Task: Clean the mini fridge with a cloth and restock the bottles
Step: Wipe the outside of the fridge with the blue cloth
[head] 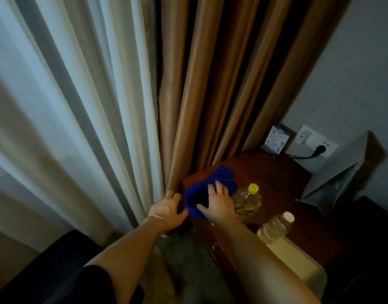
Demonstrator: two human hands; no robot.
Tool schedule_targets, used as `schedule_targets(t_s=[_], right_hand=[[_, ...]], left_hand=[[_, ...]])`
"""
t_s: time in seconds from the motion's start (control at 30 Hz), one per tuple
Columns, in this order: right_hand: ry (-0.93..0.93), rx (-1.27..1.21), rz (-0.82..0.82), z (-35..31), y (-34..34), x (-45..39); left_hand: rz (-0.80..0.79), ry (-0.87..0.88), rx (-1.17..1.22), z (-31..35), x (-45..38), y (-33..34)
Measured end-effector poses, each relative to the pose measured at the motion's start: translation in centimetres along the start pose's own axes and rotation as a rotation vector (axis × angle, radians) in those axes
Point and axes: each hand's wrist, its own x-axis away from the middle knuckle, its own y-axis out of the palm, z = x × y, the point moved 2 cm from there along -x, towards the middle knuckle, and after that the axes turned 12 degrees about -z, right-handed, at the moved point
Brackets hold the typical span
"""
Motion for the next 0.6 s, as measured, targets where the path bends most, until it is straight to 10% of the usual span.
schedule_targets(t_s=[0.6], right_hand=[[0.194,-0.139,-0.199,2.9,7.2,-11.4]], left_hand=[[0.058,-0.134,0.028,-4.4,-6.5,5.8]])
